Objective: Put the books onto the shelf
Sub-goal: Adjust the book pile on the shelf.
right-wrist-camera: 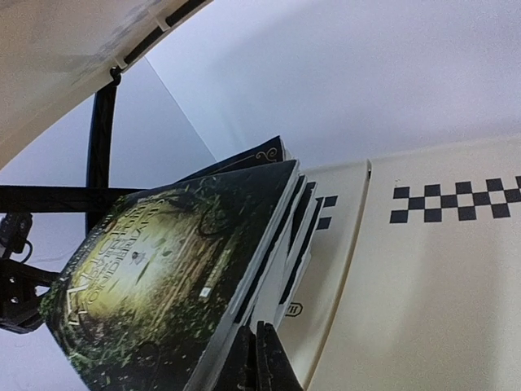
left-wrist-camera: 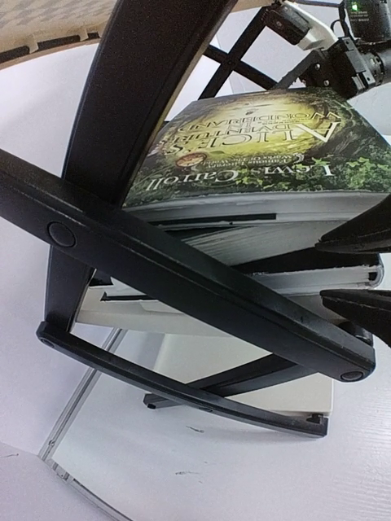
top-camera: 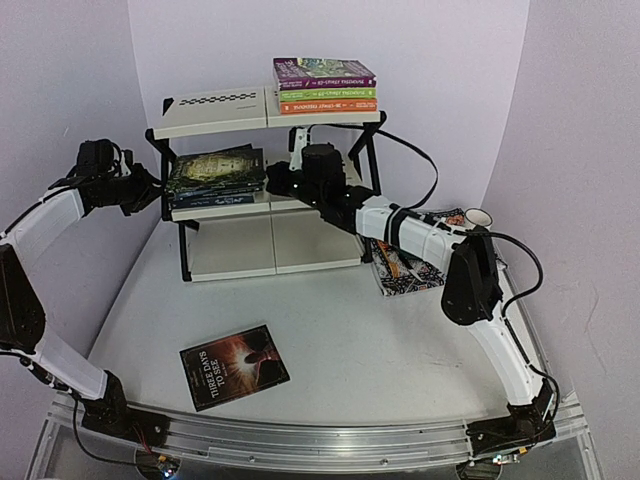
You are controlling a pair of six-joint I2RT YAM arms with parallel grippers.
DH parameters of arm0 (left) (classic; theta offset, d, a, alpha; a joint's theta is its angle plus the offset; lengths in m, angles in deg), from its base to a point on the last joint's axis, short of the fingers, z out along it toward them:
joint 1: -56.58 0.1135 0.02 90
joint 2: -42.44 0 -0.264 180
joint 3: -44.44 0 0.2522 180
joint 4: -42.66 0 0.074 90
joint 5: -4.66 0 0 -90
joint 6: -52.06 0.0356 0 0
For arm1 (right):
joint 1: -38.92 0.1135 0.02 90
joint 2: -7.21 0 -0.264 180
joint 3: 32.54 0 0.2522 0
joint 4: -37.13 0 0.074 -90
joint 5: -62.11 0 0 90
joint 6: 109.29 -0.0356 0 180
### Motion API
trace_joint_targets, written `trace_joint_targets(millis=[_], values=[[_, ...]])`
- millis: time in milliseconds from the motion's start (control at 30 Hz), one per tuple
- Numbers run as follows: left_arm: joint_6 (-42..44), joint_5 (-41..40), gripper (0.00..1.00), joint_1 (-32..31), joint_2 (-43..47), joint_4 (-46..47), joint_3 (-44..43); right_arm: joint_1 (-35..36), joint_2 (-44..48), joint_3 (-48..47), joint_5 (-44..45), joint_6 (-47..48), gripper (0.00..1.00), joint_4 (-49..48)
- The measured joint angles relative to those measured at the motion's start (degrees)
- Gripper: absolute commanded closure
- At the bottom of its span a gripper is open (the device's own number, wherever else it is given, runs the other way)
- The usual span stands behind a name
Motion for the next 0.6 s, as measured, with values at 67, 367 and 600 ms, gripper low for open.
trace_joint_targets(millis=[67, 367, 600], values=[[0.17, 0.00, 0.82, 0.00, -0.02, 0.00, 0.00, -0.24, -1.95, -2.40, 0.00, 1.88, 0.99, -0.31], [0.20, 0.04, 0.83, 0.00, -0.02, 0.00, 0.00, -0.44, -4.13, -4.11, -0.04, 7.87, 1.00, -0.13], [0.17, 0.15, 0.83, 0.00, -0.02, 0.00, -0.02, -0.85, -4.22, -4.17, -2.58, 8.63, 1.00, -0.57]])
